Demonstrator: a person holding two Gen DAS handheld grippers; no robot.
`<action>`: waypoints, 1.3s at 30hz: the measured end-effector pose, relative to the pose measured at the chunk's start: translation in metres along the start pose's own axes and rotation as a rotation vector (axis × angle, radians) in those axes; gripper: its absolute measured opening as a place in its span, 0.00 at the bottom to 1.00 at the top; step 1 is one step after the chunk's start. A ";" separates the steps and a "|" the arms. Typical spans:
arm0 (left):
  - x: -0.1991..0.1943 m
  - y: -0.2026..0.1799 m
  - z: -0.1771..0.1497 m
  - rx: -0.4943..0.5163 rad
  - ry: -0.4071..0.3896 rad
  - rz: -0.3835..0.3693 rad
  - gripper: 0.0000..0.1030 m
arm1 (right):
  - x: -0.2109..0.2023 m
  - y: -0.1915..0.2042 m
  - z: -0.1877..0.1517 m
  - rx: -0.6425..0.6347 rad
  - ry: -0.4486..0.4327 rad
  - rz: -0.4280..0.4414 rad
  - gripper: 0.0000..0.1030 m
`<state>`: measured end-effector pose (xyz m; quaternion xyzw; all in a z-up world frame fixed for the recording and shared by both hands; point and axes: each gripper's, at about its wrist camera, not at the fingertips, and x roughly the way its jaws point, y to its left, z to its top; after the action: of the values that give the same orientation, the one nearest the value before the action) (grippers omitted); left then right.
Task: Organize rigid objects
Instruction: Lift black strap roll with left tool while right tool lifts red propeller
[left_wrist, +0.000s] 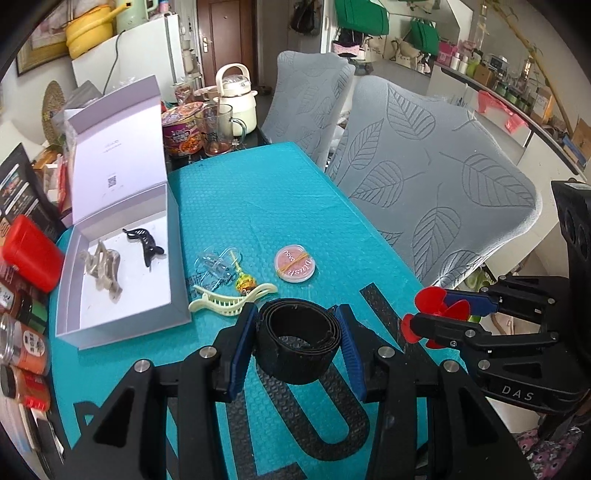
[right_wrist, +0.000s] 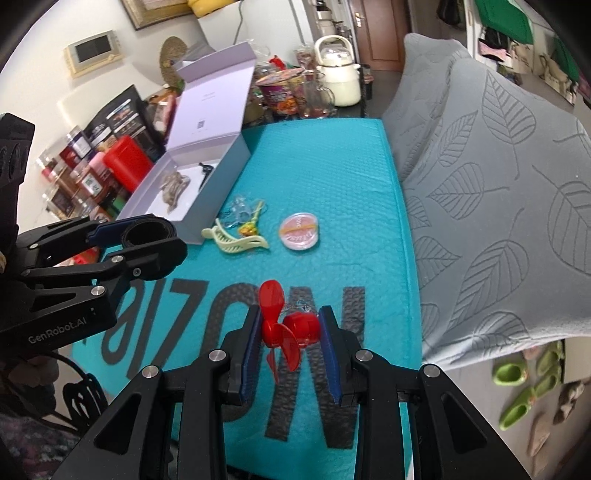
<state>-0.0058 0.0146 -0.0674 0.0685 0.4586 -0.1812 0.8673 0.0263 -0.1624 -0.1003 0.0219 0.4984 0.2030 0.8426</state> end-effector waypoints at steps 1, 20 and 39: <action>-0.004 -0.001 -0.002 -0.007 -0.004 0.007 0.42 | -0.002 0.002 -0.002 -0.008 -0.002 0.006 0.29; -0.056 -0.004 -0.063 -0.209 -0.052 0.146 0.42 | -0.022 0.043 -0.026 -0.216 0.016 0.149 0.29; -0.059 0.101 -0.059 -0.326 -0.060 0.183 0.42 | 0.028 0.114 0.024 -0.312 0.051 0.219 0.29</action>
<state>-0.0436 0.1394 -0.0577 -0.0368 0.4477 -0.0267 0.8930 0.0216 -0.0435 -0.0844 -0.0600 0.4769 0.3687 0.7956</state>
